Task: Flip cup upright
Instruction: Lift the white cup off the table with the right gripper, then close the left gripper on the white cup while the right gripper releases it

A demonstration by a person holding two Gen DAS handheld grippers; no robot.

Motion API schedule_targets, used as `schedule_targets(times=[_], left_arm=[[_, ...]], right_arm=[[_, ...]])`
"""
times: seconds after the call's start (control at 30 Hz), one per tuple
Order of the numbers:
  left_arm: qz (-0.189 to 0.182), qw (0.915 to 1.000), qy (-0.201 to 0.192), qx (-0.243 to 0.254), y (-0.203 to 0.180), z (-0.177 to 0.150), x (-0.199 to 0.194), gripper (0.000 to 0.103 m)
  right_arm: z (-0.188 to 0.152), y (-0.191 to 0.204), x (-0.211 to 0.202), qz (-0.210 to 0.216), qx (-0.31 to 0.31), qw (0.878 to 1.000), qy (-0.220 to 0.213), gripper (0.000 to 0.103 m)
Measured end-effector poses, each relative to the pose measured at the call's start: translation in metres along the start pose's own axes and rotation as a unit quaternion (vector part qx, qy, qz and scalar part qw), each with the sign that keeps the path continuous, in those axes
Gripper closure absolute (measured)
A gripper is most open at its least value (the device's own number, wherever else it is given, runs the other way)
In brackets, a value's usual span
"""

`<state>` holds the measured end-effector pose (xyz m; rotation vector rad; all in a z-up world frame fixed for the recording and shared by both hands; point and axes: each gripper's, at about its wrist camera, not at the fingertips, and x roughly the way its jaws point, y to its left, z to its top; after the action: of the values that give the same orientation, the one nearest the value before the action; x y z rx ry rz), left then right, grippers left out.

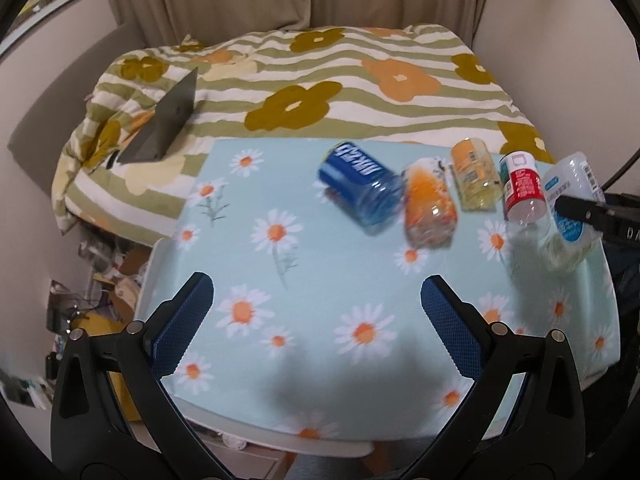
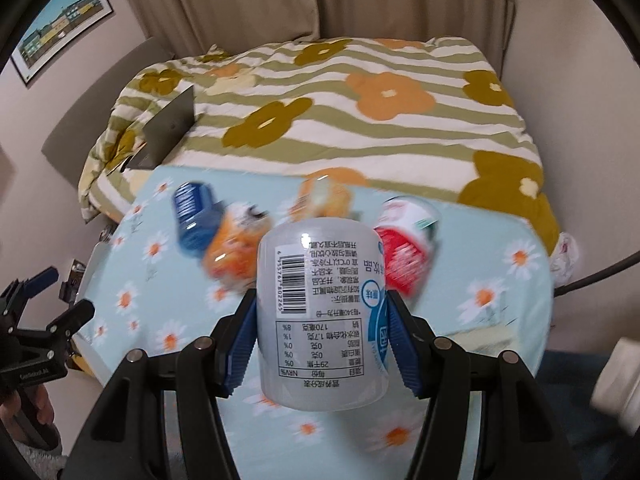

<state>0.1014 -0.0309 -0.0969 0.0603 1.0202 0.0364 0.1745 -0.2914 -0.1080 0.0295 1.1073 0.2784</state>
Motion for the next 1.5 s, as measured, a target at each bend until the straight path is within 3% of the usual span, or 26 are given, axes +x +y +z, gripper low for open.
schedule_targets(times=[0.23, 0.5, 0.77, 1.1, 1.13, 1.17, 1.2, 1.27, 1.43, 1.5], left_arm=[[-0.006, 0.9999, 0.002, 0.01, 0.044, -0.02, 0.003, 0.0], [-0.009, 0.9995, 0.019, 0.025, 0.075, -0.044, 0.026, 0.0], [-0.012, 0.9984, 0.034, 0.042, 0.078, -0.058, 0.045, 0.0], [-0.018, 0.9977, 0.04, 0.052, 0.068, -0.06, 0.05, 0.0], [-0.018, 0.9977, 0.04, 0.052, 0.068, -0.06, 0.05, 0.0], [-0.018, 0.9976, 0.039, 0.054, 0.067, -0.059, 0.049, 0.0], [-0.018, 0.9976, 0.039, 0.055, 0.067, -0.058, 0.049, 0.0], [-0.019, 0.9974, 0.037, 0.059, 0.066, -0.057, 0.047, 0.0], [-0.038, 0.9938, 0.016, 0.104, 0.057, -0.044, 0.033, 0.0], [-0.058, 0.9862, -0.002, 0.155, 0.047, -0.036, 0.024, 0.0]], right_arm=[[-0.026, 0.063, 0.019, 0.013, -0.01, 1.0, 0.016, 0.046], [-0.059, 0.104, 0.063, 0.03, -0.032, 0.999, 0.029, 0.046], [-0.084, 0.111, 0.091, 0.024, -0.065, 0.997, 0.026, 0.046], [-0.084, 0.112, 0.098, 0.019, -0.094, 0.995, 0.011, 0.044], [-0.084, 0.112, 0.098, 0.021, -0.092, 0.995, 0.01, 0.043], [-0.084, 0.112, 0.098, 0.022, -0.091, 0.996, 0.009, 0.034], [-0.084, 0.111, 0.097, 0.022, -0.09, 0.996, 0.008, 0.017], [-0.084, 0.11, 0.094, 0.024, -0.087, 0.996, 0.003, 0.005], [-0.086, 0.101, 0.066, 0.015, -0.061, 0.998, -0.018, 0.004], [-0.09, 0.093, 0.048, 0.019, -0.034, 0.999, -0.024, 0.0]])
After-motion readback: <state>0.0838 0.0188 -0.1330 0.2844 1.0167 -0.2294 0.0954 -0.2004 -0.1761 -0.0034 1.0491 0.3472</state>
